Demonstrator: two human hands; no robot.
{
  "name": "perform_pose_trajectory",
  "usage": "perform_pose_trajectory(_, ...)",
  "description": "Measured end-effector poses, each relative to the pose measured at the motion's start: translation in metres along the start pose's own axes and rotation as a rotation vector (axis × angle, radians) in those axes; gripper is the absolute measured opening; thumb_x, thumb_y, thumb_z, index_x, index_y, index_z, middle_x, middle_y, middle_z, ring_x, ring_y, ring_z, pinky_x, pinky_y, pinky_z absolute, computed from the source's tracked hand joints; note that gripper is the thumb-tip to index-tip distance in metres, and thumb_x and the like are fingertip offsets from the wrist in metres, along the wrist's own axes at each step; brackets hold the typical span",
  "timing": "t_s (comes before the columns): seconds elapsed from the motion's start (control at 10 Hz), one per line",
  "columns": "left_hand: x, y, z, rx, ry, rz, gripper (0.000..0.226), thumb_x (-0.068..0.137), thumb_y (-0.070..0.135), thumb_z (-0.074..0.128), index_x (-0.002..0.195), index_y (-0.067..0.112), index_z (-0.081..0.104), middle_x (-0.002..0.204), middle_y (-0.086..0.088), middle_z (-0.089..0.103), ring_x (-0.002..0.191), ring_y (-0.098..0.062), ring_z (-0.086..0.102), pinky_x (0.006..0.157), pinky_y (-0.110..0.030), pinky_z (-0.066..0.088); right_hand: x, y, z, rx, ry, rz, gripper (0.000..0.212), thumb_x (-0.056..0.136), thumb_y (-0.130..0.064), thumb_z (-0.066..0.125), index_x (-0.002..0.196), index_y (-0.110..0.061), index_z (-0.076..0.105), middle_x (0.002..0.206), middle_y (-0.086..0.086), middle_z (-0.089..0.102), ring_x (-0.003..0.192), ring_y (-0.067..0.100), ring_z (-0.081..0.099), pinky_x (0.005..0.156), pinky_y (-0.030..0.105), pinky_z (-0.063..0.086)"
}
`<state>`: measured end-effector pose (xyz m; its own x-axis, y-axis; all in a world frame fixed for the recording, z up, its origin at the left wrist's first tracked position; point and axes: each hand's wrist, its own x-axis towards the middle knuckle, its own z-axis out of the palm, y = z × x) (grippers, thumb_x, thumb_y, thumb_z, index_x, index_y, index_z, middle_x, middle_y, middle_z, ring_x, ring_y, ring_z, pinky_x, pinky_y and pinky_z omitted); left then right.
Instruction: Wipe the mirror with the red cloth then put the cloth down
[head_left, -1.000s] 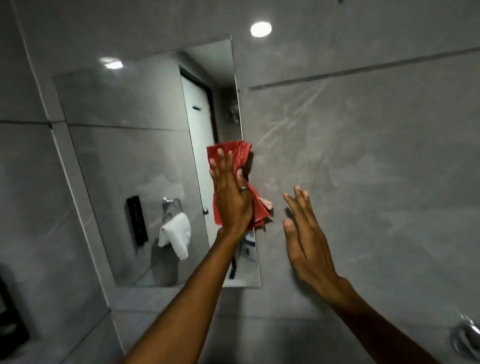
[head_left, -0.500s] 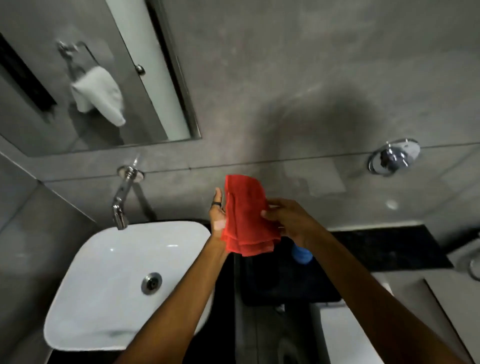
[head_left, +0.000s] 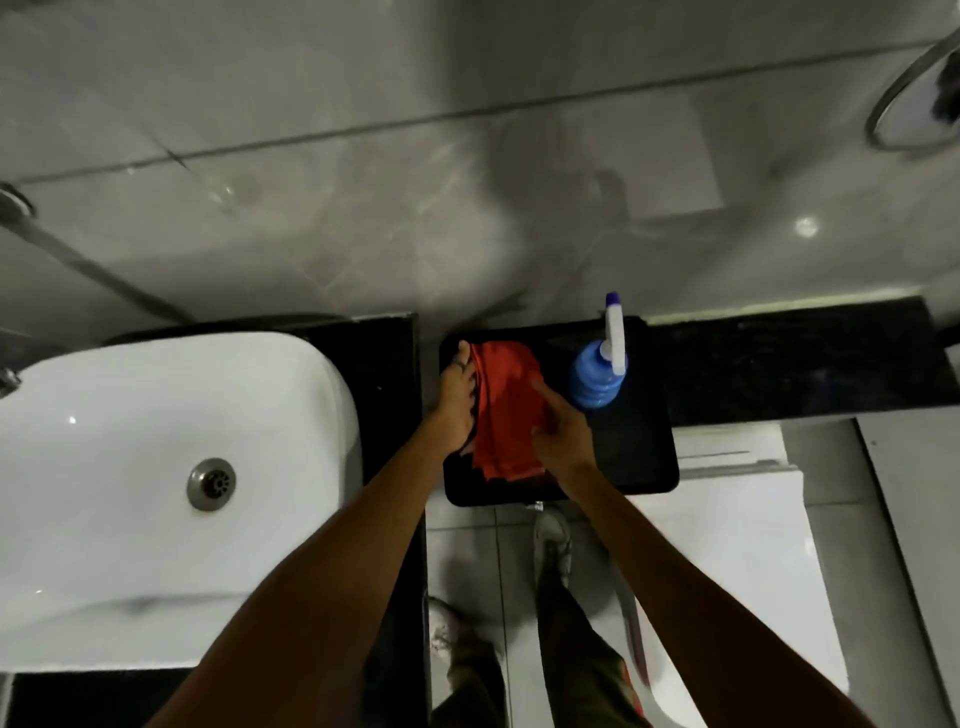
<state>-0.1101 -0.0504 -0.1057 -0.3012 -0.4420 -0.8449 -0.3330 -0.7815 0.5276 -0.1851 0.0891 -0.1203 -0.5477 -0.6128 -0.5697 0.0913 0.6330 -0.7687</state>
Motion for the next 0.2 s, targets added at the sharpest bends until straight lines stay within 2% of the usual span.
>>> perform_pose_trajectory(0.1,-0.004,-0.002,-0.003,0.132,0.070,0.090,0.066,0.102,0.064,0.033,0.151,0.021,0.045,0.133,0.003,0.061,0.114,-0.014,0.060,0.094,-0.032,0.050,0.002,0.003,0.007,-0.095,0.001,0.047,0.063,0.092,0.002,0.050,0.150,-0.022,0.051,0.116,0.006,0.071,0.077,0.013,0.064,0.066,0.005,0.048)
perform_pose_trajectory(0.2,-0.032,-0.008,-0.008,0.256,0.147,0.315,0.058,0.106,0.053,0.037,0.156,0.024,0.037,0.160,0.001,0.042,0.146,-0.020,0.042,0.116,-0.035,0.038,-0.013,-0.007,0.015,-0.227,0.032,-0.068,0.059,0.096,-0.008,0.051,0.154,-0.014,0.042,0.147,0.016,0.056,0.128,0.029,0.058,0.106,0.031,0.050)
